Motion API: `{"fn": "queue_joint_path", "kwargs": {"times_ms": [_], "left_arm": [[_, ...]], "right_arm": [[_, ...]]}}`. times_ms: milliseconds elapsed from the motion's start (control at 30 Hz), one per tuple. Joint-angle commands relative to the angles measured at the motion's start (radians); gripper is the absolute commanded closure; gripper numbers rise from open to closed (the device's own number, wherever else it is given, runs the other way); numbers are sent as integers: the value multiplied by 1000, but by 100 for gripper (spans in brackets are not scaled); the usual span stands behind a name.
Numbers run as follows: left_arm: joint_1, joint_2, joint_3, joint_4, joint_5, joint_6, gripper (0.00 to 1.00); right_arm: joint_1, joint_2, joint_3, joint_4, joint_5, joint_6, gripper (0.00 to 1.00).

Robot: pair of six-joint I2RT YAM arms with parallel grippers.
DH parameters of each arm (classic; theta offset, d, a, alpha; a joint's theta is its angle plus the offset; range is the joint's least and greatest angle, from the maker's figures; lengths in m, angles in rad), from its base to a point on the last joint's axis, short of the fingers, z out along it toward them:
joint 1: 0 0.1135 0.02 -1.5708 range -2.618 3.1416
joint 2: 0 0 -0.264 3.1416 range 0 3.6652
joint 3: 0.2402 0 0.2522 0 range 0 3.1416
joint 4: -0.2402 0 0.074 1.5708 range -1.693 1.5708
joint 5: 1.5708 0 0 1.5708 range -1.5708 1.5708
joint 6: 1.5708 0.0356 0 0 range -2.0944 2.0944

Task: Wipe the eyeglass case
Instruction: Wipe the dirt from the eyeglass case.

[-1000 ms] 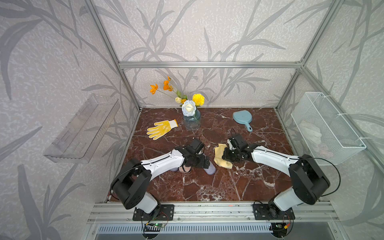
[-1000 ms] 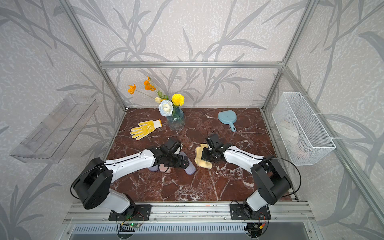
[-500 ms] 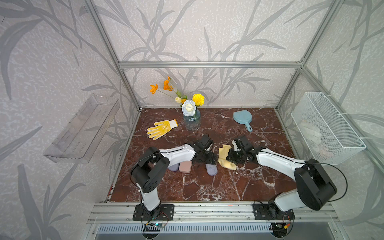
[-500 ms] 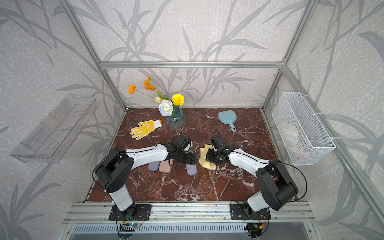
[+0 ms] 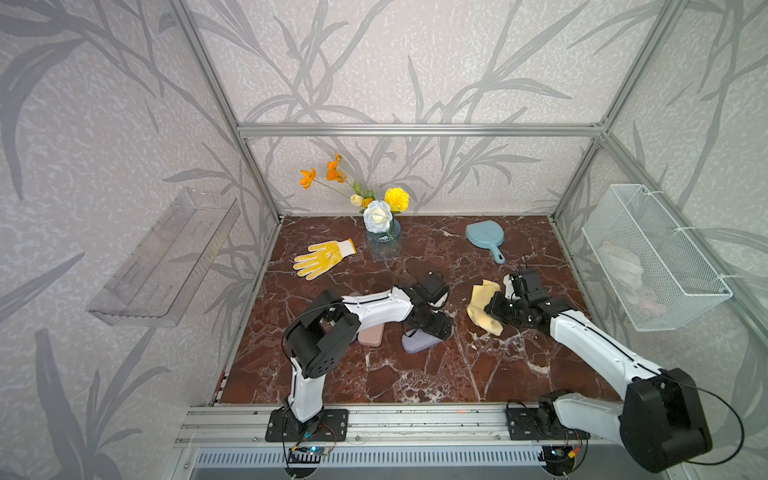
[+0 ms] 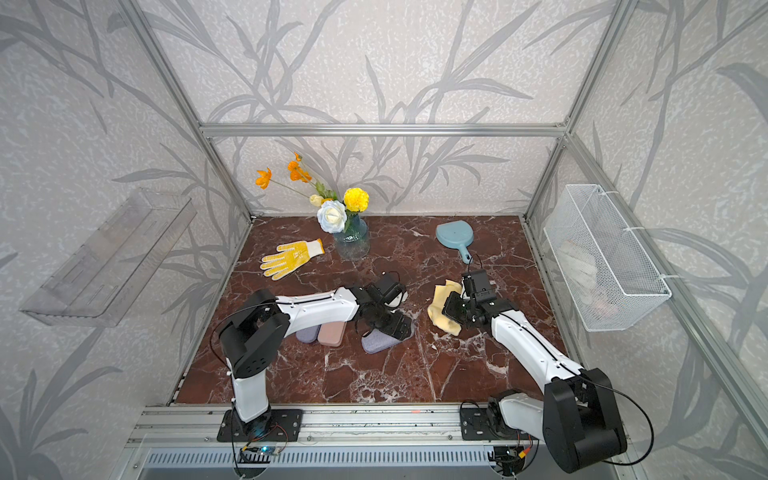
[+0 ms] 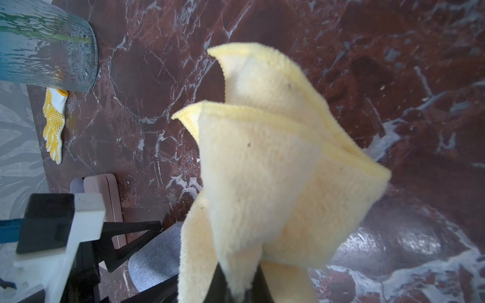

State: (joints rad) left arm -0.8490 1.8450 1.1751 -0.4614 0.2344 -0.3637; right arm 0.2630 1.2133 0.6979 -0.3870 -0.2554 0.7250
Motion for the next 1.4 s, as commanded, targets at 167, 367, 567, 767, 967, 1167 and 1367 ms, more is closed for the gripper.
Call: {"fn": "queue_joint_path", "kwargs": {"times_ms": [167,367,567,767,967,1167,1367], "left_arm": [[5,-242,-175,48,-11,213,0],[6,-286,-266,11,-91,275,0],[6,-283,-261,-17,-138,326,0],[5,-255,-270,-33,-91,294,3],[-2,-275,-298,-23,-46,279,12],[-36,-240,-309,20,-63,309,17],[-60,-144,-207,66,-111,367,30]], "right_arm": [[57,26,7,-7,-16,-19,100],[85,17,0,-7,-8,-3,100],[102,40,15,-1,-18,-1,100],[110,28,16,-1,-12,-1,100],[110,26,35,-8,-5,-15,100],[107,21,56,-37,-7,-31,100],[63,-20,56,-82,-8,-47,100]]}}
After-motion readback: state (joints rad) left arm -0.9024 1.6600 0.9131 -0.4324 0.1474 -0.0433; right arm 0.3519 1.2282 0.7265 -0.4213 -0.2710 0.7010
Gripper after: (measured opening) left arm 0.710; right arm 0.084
